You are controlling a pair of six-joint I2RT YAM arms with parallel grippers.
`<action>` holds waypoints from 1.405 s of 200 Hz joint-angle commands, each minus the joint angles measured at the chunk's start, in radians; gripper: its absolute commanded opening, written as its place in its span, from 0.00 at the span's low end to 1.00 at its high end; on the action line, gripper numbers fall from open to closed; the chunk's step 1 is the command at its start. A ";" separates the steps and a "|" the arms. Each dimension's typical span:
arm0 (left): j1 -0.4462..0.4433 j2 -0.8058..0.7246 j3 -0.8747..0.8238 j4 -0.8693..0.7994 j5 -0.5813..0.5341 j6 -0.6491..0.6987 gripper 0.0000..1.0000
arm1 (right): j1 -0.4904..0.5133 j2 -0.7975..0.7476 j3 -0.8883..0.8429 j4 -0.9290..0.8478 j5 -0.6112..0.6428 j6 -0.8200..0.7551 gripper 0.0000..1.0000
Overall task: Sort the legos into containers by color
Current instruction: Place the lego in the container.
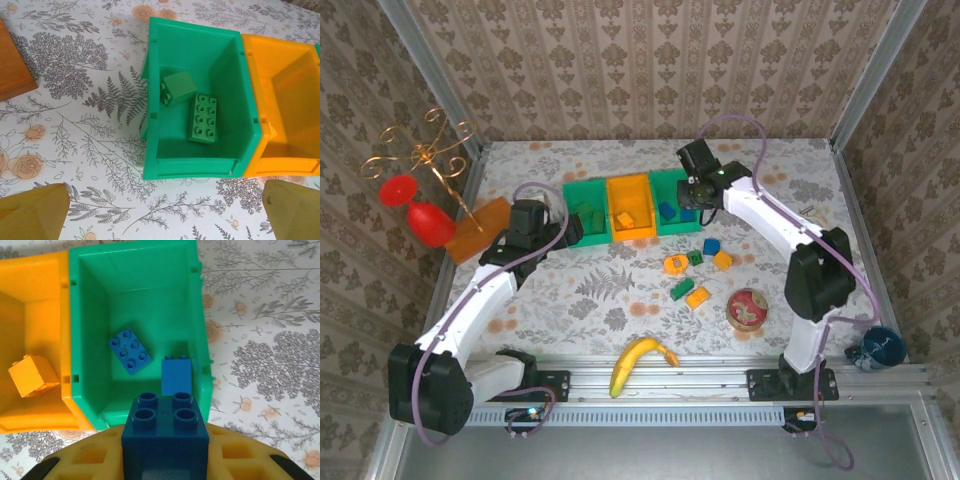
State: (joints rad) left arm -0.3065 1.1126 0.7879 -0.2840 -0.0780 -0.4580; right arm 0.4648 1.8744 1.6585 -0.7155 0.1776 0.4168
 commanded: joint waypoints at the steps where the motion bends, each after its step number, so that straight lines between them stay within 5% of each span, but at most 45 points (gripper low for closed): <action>1: 0.007 -0.028 -0.012 -0.003 -0.006 -0.015 1.00 | 0.005 0.088 0.094 -0.063 0.027 -0.038 0.23; 117: 0.001 -0.037 -0.010 0.000 0.004 0.039 1.00 | 0.001 0.295 0.310 -0.144 0.090 -0.050 0.46; 199: -0.063 -0.045 0.008 0.003 0.006 0.074 1.00 | 0.002 0.156 0.210 -0.108 0.076 -0.041 0.52; 281: -0.305 -0.027 -0.003 0.027 -0.029 0.147 1.00 | -0.008 -0.137 -0.146 -0.020 0.115 0.038 0.62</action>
State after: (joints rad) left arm -0.5560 1.0908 0.7849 -0.2859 -0.0921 -0.3534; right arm 0.4648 1.8210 1.6032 -0.7609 0.2569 0.4026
